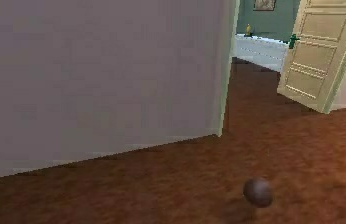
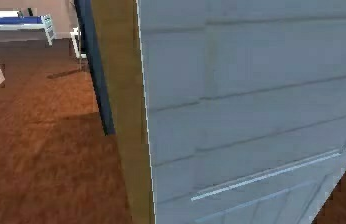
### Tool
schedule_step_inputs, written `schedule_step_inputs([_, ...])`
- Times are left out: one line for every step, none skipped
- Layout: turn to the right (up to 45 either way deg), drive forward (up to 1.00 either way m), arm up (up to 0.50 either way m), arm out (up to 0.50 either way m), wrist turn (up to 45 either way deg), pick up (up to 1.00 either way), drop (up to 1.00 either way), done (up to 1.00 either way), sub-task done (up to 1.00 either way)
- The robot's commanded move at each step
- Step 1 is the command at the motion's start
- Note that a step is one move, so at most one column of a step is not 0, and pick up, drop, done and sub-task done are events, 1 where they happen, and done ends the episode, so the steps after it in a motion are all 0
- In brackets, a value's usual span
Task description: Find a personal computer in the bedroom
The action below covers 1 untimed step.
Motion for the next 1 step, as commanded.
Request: schedule_step_inputs([36.0, 0.0, 0.0, 0.0, 0.0, 0.0, 0.0, 0.0, 0.0])
